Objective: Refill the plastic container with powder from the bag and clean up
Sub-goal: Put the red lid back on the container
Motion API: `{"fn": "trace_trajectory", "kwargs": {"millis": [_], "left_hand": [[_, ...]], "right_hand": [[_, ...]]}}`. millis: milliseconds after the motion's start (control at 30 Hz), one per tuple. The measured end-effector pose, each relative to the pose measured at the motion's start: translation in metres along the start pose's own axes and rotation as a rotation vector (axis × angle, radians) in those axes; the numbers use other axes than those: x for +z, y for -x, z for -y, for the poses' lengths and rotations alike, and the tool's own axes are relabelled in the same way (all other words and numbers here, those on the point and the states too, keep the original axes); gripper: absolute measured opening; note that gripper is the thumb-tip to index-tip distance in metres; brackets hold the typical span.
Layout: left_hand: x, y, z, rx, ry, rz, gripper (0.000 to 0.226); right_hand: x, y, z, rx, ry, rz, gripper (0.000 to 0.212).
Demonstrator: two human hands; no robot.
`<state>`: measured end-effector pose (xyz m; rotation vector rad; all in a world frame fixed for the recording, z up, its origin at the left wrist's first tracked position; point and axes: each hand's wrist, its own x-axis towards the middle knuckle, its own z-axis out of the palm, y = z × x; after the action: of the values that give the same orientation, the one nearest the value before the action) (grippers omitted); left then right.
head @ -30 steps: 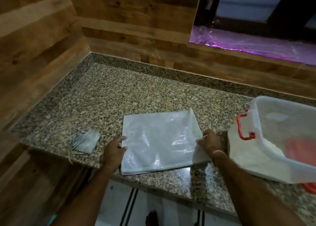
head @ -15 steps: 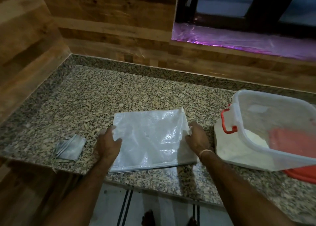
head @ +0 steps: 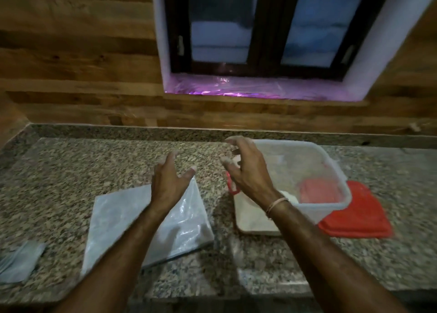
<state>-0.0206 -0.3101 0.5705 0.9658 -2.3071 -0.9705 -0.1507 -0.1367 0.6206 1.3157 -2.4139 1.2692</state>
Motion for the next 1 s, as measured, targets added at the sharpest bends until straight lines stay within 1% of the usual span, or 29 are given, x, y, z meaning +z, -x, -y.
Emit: {"fn": "trace_trajectory", "kwargs": {"millis": [67, 133, 233, 333, 500, 600, 700, 767, 833, 933, 1000], "left_hand": [[0.013, 0.004, -0.036, 0.056, -0.032, -0.009, 0.068], [0.042, 0.017, -0.082, 0.123, -0.082, -0.03, 0.067], [0.092, 0.038, -0.143, 0.164, -0.155, 0.024, 0.07], [0.15, 0.057, -0.193, 0.189, -0.215, 0.117, 0.079], [0.24, 0.081, -0.262, 0.288, -0.302, 0.258, 0.088], [0.27, 0.08, -0.277, 0.318, -0.373, 0.329, 0.088], [0.277, 0.073, -0.277, 0.317, -0.409, 0.329, 0.084], [0.284, 0.072, -0.277, 0.318, -0.432, 0.328, 0.08], [0.288, 0.074, -0.276, 0.326, -0.448, 0.315, 0.075], [0.29, 0.075, -0.277, 0.329, -0.443, 0.308, 0.074], [0.291, 0.074, -0.277, 0.324, -0.439, 0.307, 0.077]], "right_hand": [[-0.038, -0.001, -0.019, 0.02, 0.027, -0.063, 0.04], [-0.086, 0.006, -0.054, 0.055, 0.063, -0.128, 0.04], [-0.146, 0.021, -0.114, 0.158, 0.091, -0.205, 0.04], [-0.188, 0.042, -0.17, 0.295, 0.153, -0.185, 0.043], [-0.236, 0.075, -0.256, 0.453, 0.259, -0.071, 0.049], [-0.251, 0.092, -0.303, 0.607, 0.273, 0.023, 0.058], [-0.26, 0.11, -0.345, 0.838, 0.306, 0.095, 0.074], [-0.266, 0.126, -0.375, 0.994, 0.303, 0.105, 0.084], [-0.266, 0.141, -0.406, 1.113, 0.272, 0.122, 0.095], [-0.254, 0.15, -0.434, 1.197, 0.171, 0.146, 0.11], [-0.244, 0.149, -0.439, 1.184, 0.177, 0.177, 0.112]]}}
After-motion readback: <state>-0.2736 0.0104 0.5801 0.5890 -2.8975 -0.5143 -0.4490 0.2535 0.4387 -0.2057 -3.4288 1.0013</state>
